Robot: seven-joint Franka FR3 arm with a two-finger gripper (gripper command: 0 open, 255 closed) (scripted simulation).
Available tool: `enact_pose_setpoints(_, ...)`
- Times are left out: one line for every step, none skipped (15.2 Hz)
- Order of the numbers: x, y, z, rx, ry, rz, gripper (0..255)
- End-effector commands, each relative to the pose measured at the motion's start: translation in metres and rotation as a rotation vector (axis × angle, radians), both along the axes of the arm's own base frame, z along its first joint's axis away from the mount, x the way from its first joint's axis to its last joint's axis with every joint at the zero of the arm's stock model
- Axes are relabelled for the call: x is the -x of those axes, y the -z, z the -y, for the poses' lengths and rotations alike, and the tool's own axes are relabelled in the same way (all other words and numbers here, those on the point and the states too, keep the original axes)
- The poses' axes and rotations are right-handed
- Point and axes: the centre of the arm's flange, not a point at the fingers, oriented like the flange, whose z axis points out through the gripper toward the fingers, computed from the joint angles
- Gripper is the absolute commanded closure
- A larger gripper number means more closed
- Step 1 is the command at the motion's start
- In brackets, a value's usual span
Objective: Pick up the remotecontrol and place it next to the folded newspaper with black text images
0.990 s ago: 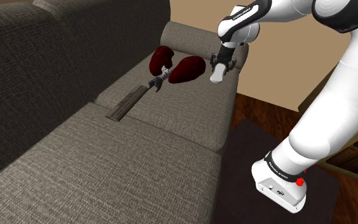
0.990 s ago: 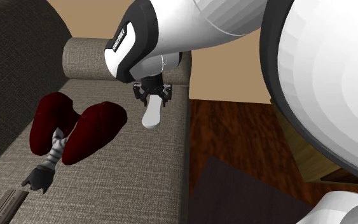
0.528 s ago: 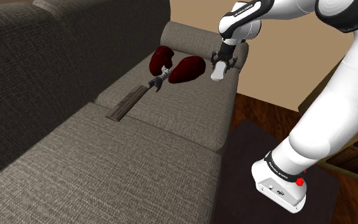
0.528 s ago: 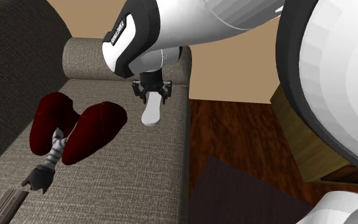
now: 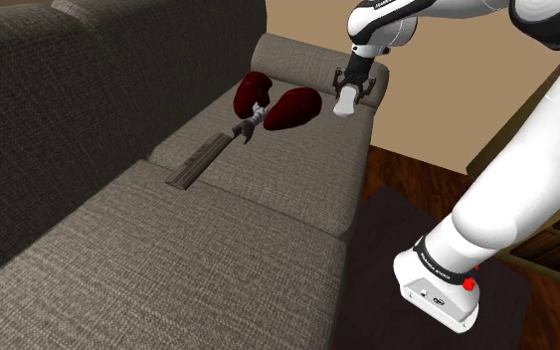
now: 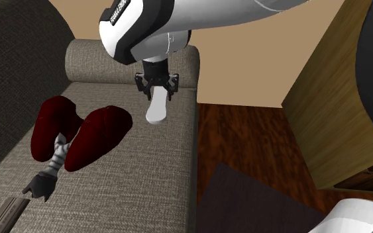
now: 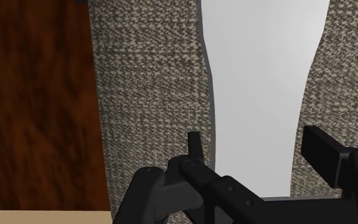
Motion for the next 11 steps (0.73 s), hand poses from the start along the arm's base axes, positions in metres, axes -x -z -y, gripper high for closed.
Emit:
enact_pose_setpoints(-0.001,-0.011,0.0,0.0,0.0,0.0,255)
enact_pose_setpoints(-0.001,-0.017,0.0,0.0,0.0,0.0,255)
enact_pose_setpoints(-0.001,-0.022,0.0,0.0,0.0,0.0,255)
enact_pose_setpoints(-0.001,-0.027,0.0,0.0,0.0,0.0,255)
enact_pose_setpoints(-0.001,-0.032,0.0,0.0,0.0,0.0,255)
enact_pose_setpoints(0.0,-0.033,0.0,0.0,0.0,0.0,255)
enact_pose_setpoints(0.001,-0.033,-0.013,0.0,0.0,0.0,255)
enact_pose_setpoints(0.002,-0.033,-0.026,0.0,0.0,0.0,255)
enact_pose_setpoints(0.003,-0.033,-0.039,0.0,0.0,0.0,255)
enact_pose_setpoints(0.004,-0.033,-0.052,0.0,0.0,0.0,255)
enact_pose_setpoints(0.005,-0.033,-0.065,0.0,0.0,0.0,255)
